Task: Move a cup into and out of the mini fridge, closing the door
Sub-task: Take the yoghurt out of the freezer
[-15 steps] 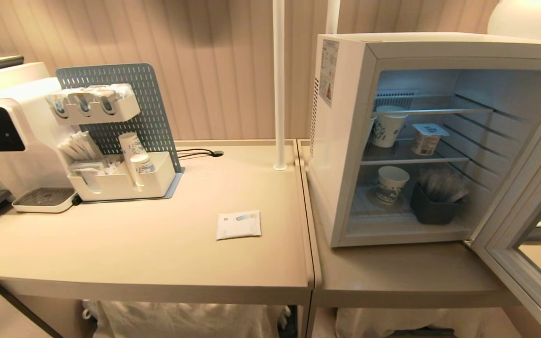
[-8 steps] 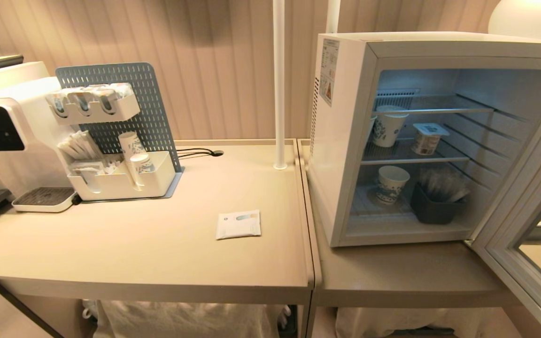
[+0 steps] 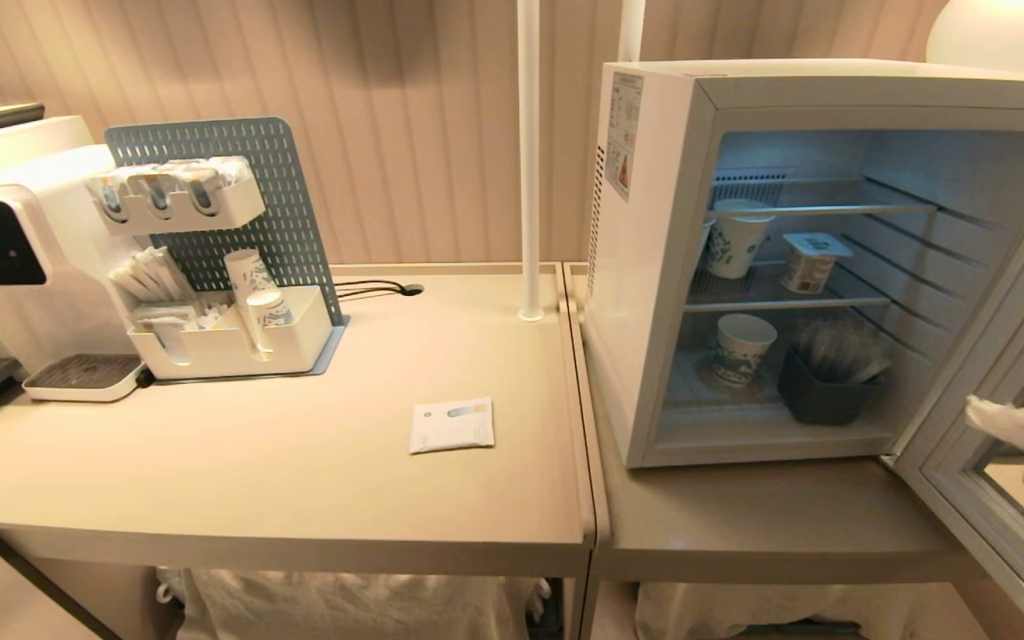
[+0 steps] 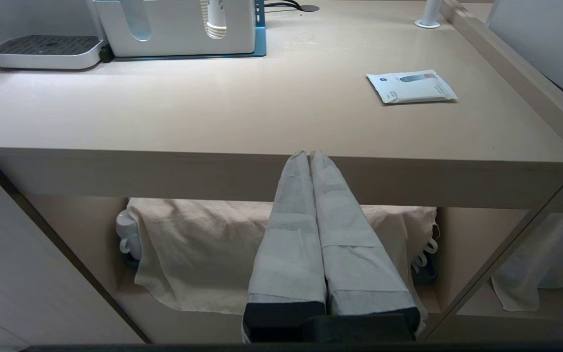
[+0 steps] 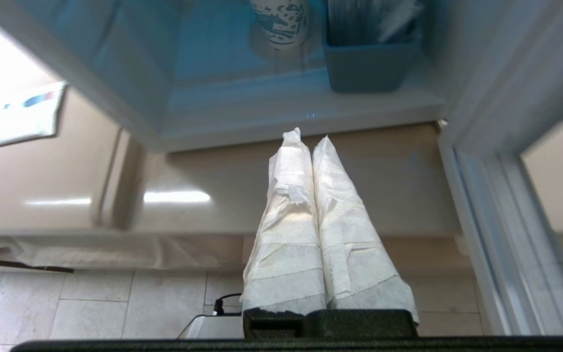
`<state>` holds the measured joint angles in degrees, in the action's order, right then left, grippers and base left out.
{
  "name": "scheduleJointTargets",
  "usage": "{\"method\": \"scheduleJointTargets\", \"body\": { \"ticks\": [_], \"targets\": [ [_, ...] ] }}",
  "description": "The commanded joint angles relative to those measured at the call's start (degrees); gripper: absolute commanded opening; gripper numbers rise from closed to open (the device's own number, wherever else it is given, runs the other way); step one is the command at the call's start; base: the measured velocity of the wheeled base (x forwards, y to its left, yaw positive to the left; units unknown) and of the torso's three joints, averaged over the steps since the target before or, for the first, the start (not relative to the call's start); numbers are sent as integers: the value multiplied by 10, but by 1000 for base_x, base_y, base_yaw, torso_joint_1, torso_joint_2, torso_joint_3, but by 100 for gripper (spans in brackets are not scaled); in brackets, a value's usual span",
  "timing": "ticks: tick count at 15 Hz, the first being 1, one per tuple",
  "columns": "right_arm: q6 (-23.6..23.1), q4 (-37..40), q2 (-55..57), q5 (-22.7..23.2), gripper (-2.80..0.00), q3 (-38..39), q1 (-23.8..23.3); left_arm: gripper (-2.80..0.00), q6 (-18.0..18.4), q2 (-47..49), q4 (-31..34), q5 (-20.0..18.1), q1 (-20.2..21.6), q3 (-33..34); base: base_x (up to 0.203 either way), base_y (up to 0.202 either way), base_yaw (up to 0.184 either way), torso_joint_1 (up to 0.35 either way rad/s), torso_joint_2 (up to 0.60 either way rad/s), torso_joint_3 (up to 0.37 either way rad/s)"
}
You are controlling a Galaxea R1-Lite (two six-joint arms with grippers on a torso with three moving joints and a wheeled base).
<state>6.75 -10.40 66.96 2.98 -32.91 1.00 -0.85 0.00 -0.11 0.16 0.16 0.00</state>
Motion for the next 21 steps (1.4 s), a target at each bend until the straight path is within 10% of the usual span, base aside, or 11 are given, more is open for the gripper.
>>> {"method": "scheduleJointTargets", "body": {
  "ticks": [1, 4, 8, 9, 10, 21],
  "targets": [
    [1, -88, 161, -7, -280, -5, 3, -280, -1, 1, -1, 0, 0, 1, 0, 0, 0, 0, 0, 0],
    [0, -263, 299, -66, -280, -54, 5, -280, -3, 1, -1, 0, 0, 1, 0, 0, 0, 0, 0, 0],
    [-3, -297, 347, -101, -280, -171, 6, -280, -3, 1, -1, 1, 0, 1, 0, 0, 0, 0, 0, 0],
    [-5, -289, 358, -108, -52, -189, 5, -280, -3, 1, -1, 0, 0, 1, 0, 0, 0, 0, 0, 0],
    [-8, -281, 370, -122, 0, -205, 5, -280, -3, 1, -1, 1, 0, 1, 0, 0, 0, 0, 0, 0],
    [-10, -264, 457, -129, 0, -320, 5, -280, -4, 1, -1, 0, 0, 2, 0, 0, 0, 0, 0, 0]
  ]
}}
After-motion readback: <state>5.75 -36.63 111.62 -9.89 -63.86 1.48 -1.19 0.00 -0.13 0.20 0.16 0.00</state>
